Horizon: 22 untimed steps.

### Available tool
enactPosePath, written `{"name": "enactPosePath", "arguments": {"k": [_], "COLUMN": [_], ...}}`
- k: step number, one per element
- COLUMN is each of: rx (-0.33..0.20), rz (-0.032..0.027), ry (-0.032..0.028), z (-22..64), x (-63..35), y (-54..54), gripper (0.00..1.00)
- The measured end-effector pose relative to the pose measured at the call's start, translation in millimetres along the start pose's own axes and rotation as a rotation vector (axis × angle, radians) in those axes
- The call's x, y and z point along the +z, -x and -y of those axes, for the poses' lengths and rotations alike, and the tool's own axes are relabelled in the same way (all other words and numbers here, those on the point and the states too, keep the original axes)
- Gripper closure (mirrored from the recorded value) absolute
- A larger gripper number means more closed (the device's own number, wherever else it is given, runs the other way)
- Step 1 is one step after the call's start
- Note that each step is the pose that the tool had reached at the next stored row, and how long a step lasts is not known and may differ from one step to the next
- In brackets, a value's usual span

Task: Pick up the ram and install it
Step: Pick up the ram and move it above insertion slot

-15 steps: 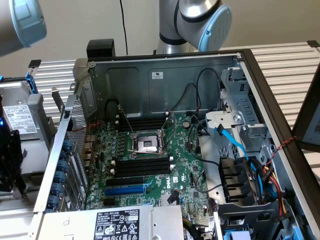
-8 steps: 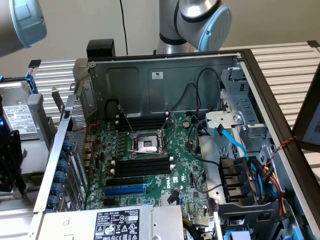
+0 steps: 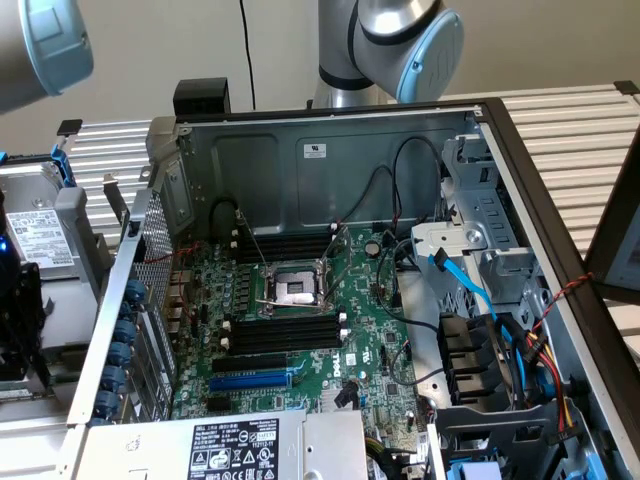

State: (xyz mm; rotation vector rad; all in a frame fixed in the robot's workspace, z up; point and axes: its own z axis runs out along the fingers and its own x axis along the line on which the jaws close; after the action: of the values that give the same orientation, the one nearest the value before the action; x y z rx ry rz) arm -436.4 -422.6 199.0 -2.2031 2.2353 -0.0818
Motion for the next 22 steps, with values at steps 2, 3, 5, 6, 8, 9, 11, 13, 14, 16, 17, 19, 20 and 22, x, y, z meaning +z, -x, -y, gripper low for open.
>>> {"name": "enactPosePath", "arguments": {"k": [2, 3, 5, 6, 8, 9, 11, 13, 14, 16, 17, 19, 20, 22], "rx": [0.0, 0.0, 0.0, 0.0, 0.0, 0.0, 0.0, 0.0, 0.0, 0.0, 0.0, 0.0, 0.0, 0.0], "rz": [0.0, 0.0, 0.0, 0.0, 0.0, 0.0, 0.0, 0.0, 0.0009, 0.002, 0.0021, 0.0022, 0.0022, 0.002], "ry": [0.0, 0.0, 0.0, 0.0, 0.0001, 0.0, 0.0, 0.0, -0.0001, 0.0, 0.0, -0.0001, 0.0, 0.0001], "z": [0.0, 0.0, 0.0, 0.0, 0.0, 0.0, 0.0, 0.0, 0.1, 0.3, 0.5, 0.9, 1.1, 1.4], "x": [0.0, 0.0, 0.0, 0.0, 0.0, 0.0, 0.0, 0.0, -1.5, -9.5, -13.9, -23.2, -27.8, -36.9], "y": [0.0, 0.0, 0.0, 0.0, 0.0, 0.0, 0.0, 0.0, 0.0, -0.3, -0.5, -1.0, -1.3, -1.7], "gripper": [0.88, 0.88, 0.88, 0.88, 0.88, 0.88, 0.88, 0.88, 0.88, 0.88, 0.88, 0.88, 0.88, 0.88]}}
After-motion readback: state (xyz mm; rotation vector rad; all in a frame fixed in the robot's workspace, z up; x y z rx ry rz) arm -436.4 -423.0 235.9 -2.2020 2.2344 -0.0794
